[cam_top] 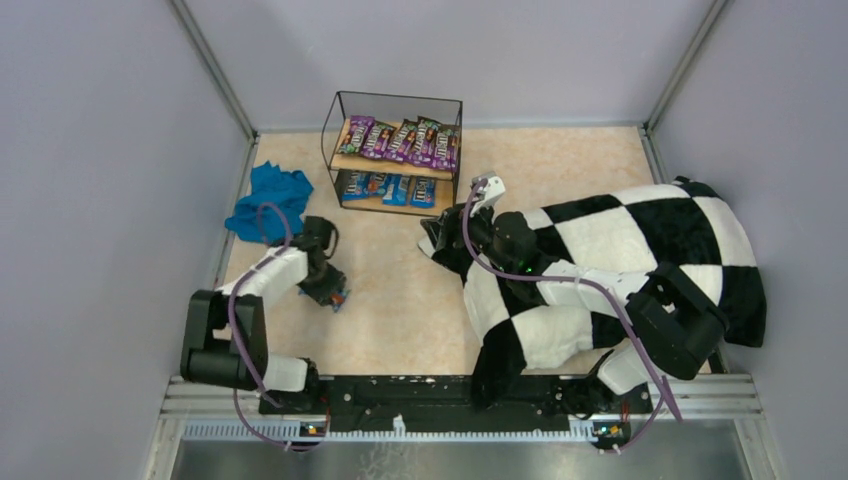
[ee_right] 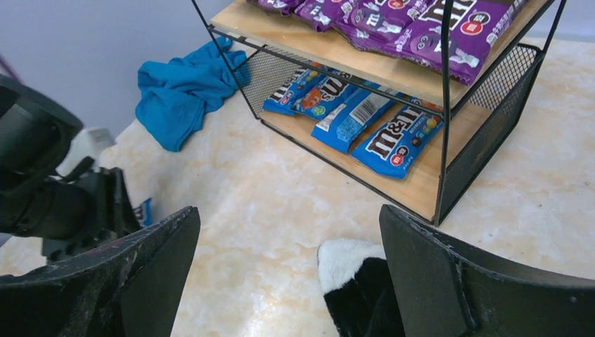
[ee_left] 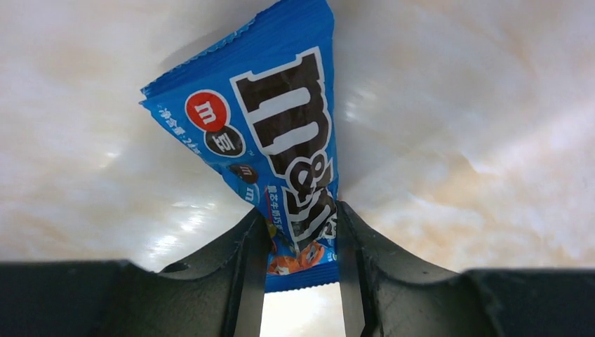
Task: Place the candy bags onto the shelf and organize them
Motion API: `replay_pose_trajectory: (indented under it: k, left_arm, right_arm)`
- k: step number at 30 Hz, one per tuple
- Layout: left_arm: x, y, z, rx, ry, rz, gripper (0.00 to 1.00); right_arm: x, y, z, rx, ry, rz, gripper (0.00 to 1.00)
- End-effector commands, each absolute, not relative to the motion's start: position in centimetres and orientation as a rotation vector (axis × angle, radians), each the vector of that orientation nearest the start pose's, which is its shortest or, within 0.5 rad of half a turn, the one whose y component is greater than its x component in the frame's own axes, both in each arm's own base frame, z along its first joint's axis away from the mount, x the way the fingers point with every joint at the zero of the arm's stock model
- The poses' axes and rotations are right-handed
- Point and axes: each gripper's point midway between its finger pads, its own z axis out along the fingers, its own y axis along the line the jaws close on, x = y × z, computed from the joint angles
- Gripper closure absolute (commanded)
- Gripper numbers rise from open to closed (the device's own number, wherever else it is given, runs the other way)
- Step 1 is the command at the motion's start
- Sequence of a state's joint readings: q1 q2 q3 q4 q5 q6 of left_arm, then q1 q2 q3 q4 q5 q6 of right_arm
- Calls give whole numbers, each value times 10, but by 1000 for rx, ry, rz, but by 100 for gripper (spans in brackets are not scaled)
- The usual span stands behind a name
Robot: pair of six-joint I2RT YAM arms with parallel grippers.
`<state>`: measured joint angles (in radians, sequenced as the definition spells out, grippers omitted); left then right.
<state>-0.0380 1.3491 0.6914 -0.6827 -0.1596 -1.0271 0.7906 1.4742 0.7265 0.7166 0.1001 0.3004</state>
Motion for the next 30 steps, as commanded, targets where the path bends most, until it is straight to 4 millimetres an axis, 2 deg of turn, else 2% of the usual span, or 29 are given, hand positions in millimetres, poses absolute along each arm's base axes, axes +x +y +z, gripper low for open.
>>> replay_pose_trajectory:
  k: [1,3,6,9,12,16,18,21,24,27,30]
  left_arm:
    - [250,-80,18,-1024,2638,50,55]
    - [252,-106,15,-803,2703,121,53]
    - [240,-132,2,-506,2779,239,47]
    - [229,-141,-4,-318,2799,267,39]
    - [223,-137,2,-245,2783,235,29]
    - [220,-131,32,-251,2682,121,2]
    - [212,-138,42,-231,2657,-26,1]
    - [207,-158,59,-243,2591,-293,1]
    - [208,-180,79,-238,2482,-550,1]
    - [210,-189,88,-353,2411,-732,1]
    - [207,-191,84,-507,2405,-888,1]
  right_arm:
    - [337,332,221,-306,1582,799,1]
    - [338,332,220,-306,1584,796,1]
    - [338,331,220,-304,1586,794,1]
    - [339,331,220,-304,1587,794,1]
    - [339,330,220,-303,1588,793,1]
    - [339,329,220,-300,1588,795,1]
    - [339,329,220,-298,1589,796,1]
    - [339,329,220,-298,1589,798,1]
    - [339,327,220,-293,1591,795,1]
    - [338,328,219,-294,1590,801,1]
    - [338,327,217,-292,1595,801,1]
